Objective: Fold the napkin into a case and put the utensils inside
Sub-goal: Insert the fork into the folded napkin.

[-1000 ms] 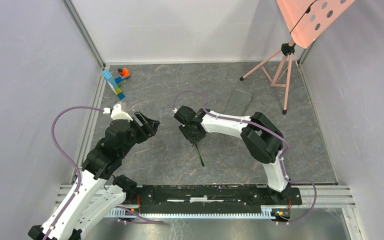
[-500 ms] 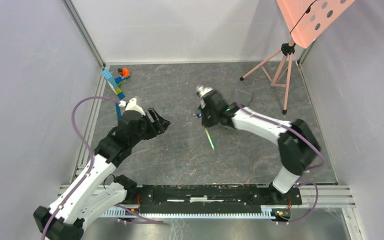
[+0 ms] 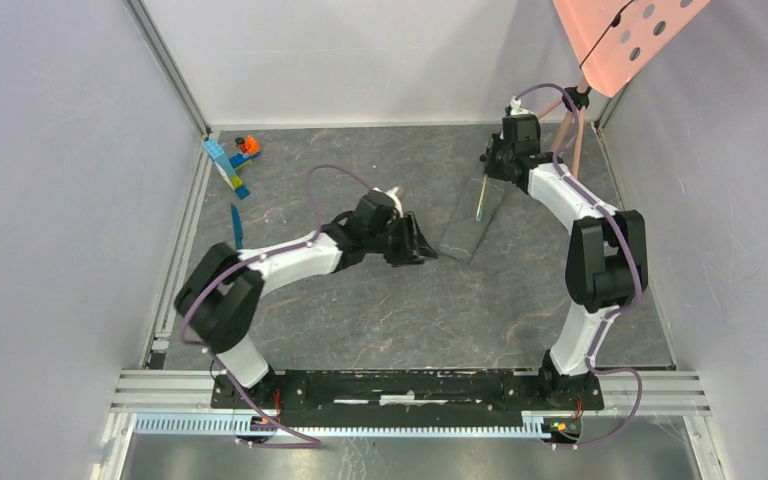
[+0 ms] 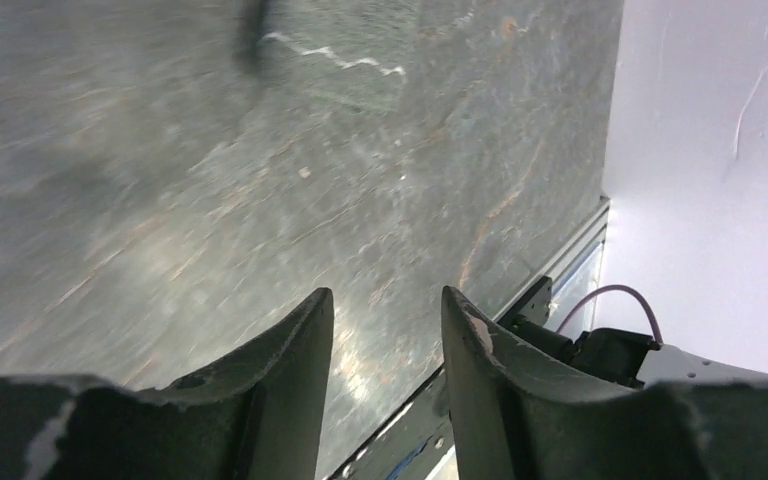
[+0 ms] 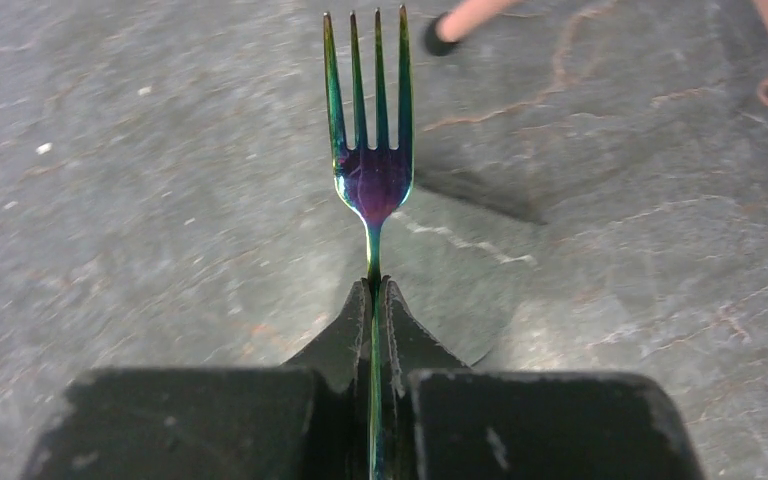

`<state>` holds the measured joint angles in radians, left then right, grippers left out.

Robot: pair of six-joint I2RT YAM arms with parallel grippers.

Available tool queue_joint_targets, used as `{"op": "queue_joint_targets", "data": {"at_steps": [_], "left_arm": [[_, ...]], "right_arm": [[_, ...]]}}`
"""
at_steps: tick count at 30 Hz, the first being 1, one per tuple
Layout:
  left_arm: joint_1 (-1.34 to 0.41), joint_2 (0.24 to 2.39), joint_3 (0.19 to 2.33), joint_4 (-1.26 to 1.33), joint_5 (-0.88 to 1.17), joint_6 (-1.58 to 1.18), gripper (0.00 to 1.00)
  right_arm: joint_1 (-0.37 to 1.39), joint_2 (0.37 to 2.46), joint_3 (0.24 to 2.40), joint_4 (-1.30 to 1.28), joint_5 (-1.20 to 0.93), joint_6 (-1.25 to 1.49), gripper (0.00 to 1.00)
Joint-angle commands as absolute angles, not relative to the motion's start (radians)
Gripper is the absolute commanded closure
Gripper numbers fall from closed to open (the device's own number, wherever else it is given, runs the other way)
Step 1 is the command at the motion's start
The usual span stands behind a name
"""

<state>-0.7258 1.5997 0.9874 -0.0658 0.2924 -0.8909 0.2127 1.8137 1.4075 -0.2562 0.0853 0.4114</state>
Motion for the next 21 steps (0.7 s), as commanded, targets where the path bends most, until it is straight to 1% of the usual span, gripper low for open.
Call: {"op": "queue_joint_targets", "data": {"at_steps": [1,6,9,13,21], "left_arm": [[-0.779,1.755,1.073,0.148,0.361,-1.015,0.52],[-0.804,1.920,1.090,0.310,0.354,-1.133,0.60],[-0.815,1.988,1.127,0.334,0.365,-1.151,0.66],[-0.827,2.026,1.151,0.310,0.337,-1.139,0.68],[-0.827,2.060,1.138,0.290,0.286,-1.132,0.69]], "right_arm": [[0.155,1.905,1.533,-0.262,0.068,0.425,1.00],[0.128,1.955,1.551,-0.247,0.077,0.424,1.00],[0.119,1.981,1.566,-0.250,0.076,0.426,1.00],[0.117,2.010,1.579,-0.250,0.075,0.438,1.00],[0.116,2.034,1.614,-0.247,0.092,0.471,1.00]]}}
